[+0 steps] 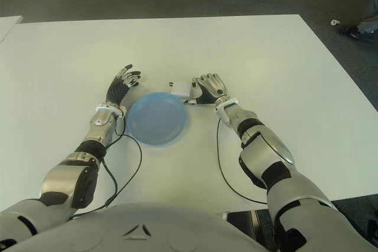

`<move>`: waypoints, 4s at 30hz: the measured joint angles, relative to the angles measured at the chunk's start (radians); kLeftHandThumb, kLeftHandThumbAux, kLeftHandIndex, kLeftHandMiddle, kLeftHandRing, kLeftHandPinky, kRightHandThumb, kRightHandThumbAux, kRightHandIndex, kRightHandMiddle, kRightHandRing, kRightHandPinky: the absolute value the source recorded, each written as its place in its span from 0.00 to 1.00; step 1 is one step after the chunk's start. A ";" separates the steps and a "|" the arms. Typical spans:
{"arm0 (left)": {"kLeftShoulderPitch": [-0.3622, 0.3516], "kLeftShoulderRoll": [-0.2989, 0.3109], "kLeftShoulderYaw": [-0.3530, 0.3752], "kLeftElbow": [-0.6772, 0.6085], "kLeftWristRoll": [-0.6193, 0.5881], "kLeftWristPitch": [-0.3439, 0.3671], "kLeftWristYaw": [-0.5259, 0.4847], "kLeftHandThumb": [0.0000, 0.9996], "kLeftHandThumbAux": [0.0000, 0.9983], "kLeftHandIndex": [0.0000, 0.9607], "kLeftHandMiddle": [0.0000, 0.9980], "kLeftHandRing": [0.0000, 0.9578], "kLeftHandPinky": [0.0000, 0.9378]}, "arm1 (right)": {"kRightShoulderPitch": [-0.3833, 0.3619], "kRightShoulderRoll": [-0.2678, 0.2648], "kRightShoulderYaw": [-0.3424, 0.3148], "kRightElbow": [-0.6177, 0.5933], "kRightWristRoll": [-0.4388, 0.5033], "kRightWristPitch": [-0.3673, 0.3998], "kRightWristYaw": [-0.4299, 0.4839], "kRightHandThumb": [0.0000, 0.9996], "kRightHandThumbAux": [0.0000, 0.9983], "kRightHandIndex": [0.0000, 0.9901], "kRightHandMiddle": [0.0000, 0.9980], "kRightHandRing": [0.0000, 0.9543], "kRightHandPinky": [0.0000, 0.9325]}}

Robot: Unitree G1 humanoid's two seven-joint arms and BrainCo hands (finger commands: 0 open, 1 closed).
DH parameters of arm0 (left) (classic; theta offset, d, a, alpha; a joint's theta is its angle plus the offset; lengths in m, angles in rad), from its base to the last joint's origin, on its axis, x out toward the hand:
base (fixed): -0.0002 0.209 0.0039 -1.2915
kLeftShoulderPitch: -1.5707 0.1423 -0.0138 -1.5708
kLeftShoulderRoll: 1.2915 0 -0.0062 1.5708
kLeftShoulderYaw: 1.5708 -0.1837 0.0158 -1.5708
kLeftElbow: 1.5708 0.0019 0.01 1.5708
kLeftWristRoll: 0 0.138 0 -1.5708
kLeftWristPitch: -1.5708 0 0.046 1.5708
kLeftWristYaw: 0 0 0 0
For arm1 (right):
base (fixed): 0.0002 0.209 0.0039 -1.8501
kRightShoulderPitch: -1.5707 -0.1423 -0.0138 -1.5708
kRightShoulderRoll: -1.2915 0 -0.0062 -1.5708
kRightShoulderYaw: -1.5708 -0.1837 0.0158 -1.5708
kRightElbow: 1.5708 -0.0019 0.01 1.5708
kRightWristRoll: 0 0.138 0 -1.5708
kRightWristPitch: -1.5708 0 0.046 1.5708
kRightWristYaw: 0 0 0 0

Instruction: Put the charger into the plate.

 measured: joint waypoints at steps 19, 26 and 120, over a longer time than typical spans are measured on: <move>0.000 0.000 0.000 0.000 0.001 -0.005 -0.004 0.00 0.55 0.18 0.35 0.35 0.35 | 0.000 -0.001 -0.005 -0.004 0.000 -0.001 0.021 0.74 0.71 0.44 0.89 0.93 0.95; -0.002 0.000 0.000 0.001 0.001 -0.003 -0.018 0.00 0.54 0.16 0.35 0.34 0.33 | 0.000 -0.001 -0.031 -0.005 0.020 -0.001 0.063 0.74 0.71 0.44 0.88 0.92 0.93; -0.015 -0.002 0.010 0.031 -0.003 -0.016 -0.093 0.00 0.54 0.13 0.32 0.33 0.32 | -0.043 0.040 0.145 -0.026 -0.083 0.356 0.154 0.29 0.08 0.00 0.00 0.00 0.00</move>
